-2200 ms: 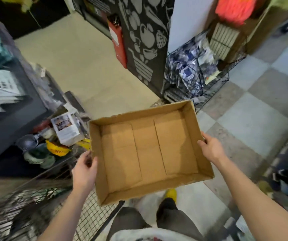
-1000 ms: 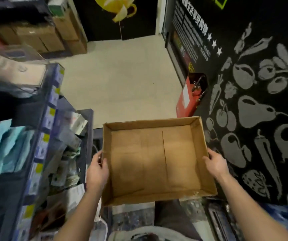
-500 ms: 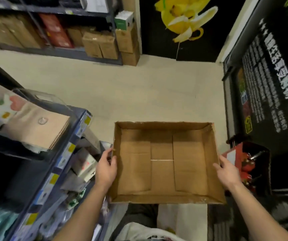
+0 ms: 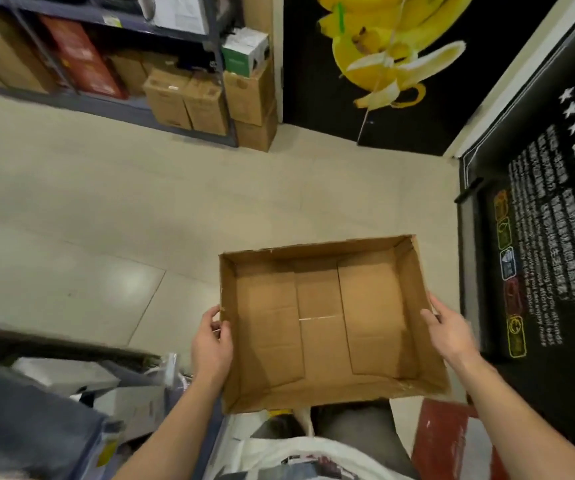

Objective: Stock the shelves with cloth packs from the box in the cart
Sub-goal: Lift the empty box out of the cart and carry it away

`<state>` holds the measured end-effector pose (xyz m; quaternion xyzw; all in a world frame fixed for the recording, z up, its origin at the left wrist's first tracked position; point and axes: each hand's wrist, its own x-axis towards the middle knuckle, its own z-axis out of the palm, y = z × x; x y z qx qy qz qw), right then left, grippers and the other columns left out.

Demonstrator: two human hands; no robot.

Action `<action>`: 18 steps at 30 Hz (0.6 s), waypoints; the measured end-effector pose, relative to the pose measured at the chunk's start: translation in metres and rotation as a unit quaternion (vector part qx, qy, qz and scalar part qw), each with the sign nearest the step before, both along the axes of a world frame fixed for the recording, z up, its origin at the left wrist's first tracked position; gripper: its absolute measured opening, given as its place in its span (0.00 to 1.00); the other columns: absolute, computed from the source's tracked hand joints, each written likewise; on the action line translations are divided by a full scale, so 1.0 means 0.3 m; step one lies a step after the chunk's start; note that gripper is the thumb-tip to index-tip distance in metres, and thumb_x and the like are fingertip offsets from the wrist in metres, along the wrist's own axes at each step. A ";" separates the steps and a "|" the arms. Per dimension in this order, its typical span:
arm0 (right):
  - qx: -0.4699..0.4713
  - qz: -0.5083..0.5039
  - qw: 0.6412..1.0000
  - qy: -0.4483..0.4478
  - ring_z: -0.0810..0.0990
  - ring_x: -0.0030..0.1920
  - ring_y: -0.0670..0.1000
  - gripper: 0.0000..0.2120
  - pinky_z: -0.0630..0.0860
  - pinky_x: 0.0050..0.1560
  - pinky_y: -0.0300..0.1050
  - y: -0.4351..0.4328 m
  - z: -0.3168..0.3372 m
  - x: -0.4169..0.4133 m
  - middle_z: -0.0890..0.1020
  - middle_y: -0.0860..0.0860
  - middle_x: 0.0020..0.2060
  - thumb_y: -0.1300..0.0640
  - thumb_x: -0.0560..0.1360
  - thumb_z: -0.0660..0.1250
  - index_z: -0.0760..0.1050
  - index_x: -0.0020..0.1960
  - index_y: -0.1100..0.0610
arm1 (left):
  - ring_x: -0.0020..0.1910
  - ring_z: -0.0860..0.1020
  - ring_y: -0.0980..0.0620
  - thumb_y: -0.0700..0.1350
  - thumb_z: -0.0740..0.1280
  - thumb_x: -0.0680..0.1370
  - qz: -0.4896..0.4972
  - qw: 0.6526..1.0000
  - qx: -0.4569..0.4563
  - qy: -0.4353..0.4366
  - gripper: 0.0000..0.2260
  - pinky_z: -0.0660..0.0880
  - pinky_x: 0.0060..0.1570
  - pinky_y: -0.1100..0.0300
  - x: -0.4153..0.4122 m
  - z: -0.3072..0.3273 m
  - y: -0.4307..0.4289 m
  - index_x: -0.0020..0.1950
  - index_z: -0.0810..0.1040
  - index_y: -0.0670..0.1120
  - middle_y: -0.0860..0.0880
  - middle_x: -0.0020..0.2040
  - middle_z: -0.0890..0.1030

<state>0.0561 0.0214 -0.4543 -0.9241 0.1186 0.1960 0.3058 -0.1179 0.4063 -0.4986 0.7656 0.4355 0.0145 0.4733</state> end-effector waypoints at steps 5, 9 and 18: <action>-0.044 0.096 0.994 0.011 0.76 0.69 0.60 0.23 0.71 0.69 0.51 0.211 -0.118 0.428 0.77 0.54 0.70 0.51 0.84 0.62 0.67 0.78 0.49 | 0.46 0.81 0.54 0.48 0.62 0.86 0.072 0.997 -0.001 0.023 0.15 0.82 0.45 0.50 0.224 -0.027 0.127 0.73 0.70 0.57 0.57 0.49 0.81; -0.025 0.170 0.985 0.030 0.77 0.68 0.59 0.23 0.72 0.67 0.48 0.466 -0.159 0.750 0.77 0.54 0.70 0.53 0.84 0.63 0.68 0.78 0.49 | 0.44 0.81 0.57 0.45 0.62 0.86 0.173 0.984 0.007 0.038 0.17 0.75 0.37 0.61 0.359 0.011 0.202 0.75 0.71 0.52 0.57 0.48 0.80; -0.039 0.377 0.924 0.043 0.77 0.68 0.62 0.24 0.72 0.67 0.49 1.115 -0.169 1.193 0.78 0.57 0.69 0.55 0.83 0.63 0.67 0.78 0.49 | 0.51 0.78 0.56 0.46 0.64 0.85 0.356 0.933 0.010 0.054 0.18 0.76 0.55 0.55 0.477 0.081 0.367 0.76 0.71 0.52 0.50 0.60 0.80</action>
